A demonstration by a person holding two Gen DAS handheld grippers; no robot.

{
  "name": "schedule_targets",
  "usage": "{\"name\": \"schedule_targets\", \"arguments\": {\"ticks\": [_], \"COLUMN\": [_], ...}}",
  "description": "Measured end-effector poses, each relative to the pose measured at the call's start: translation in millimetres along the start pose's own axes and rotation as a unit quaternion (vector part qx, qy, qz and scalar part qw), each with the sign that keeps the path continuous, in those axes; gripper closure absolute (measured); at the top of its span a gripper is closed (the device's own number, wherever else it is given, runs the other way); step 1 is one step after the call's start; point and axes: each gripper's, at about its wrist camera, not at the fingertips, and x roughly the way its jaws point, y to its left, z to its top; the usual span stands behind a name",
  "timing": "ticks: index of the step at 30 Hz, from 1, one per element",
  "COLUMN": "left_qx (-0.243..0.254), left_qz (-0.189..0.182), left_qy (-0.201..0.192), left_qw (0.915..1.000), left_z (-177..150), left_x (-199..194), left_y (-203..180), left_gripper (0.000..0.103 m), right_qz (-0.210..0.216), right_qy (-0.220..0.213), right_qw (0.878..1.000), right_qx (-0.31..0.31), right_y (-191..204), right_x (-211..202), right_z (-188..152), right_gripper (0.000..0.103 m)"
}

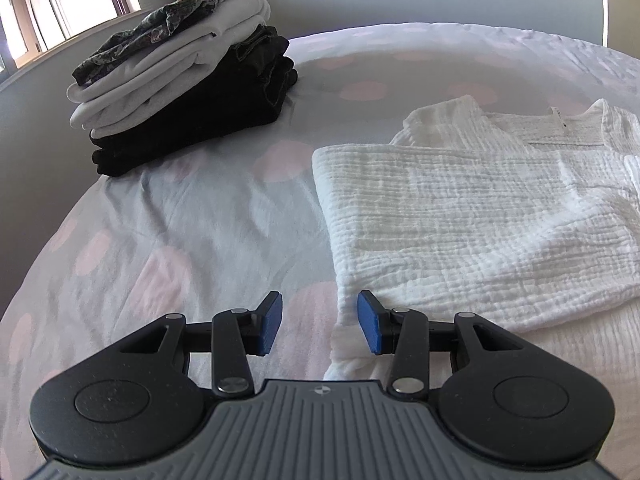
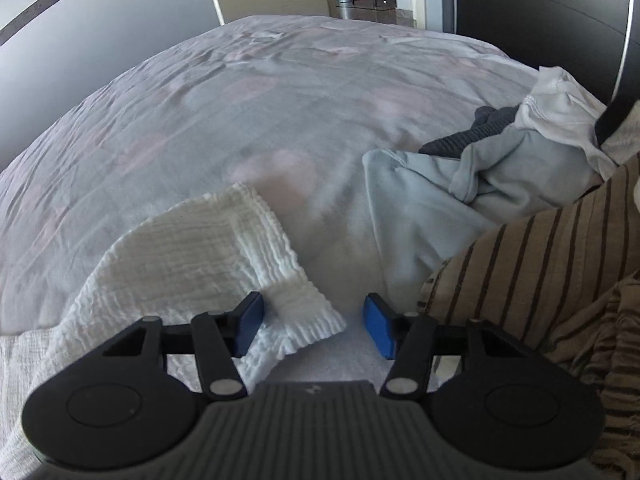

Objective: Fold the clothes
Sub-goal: 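Grasp the sleeve cuff with the right gripper and lift it, then fold the held sleeve across the shirt body with the right gripper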

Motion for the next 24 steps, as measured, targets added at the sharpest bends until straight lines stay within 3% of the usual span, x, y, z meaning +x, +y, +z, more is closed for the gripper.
{"name": "schedule_targets", "arguments": {"ticks": [2, 7, 11, 17, 24], "left_qx": [0.004, -0.008, -0.039, -0.079, -0.103], "left_qz": [0.000, -0.019, -0.037, -0.080, -0.122], "left_qy": [-0.011, -0.016, 0.002, -0.002, 0.013], "left_qw": [0.9999, 0.9997, 0.9986, 0.9936, 0.9871], "left_z": [0.8, 3.0, 1.3, 1.0, -1.2], "left_x": [-8.6, -25.5, -31.1, -42.8, -39.8], "left_y": [-1.2, 8.0, 23.5, 46.6, 64.4], "left_gripper": [0.054, 0.054, 0.054, 0.054, 0.054], "right_qz": [0.005, -0.011, 0.006, 0.089, 0.186], "right_qy": [-0.001, -0.039, -0.083, -0.140, -0.156], "right_qw": [1.000, 0.998, 0.994, 0.977, 0.946], "right_qx": [-0.019, -0.046, -0.072, -0.133, -0.213], "right_y": [8.1, 33.4, 65.3, 145.4, 262.1], "right_x": [-6.1, -44.9, -97.0, -187.1, -260.5], "right_z": [1.4, 14.4, 29.4, 35.9, -0.5], "right_gripper": [0.085, 0.085, 0.085, 0.085, 0.086]}}
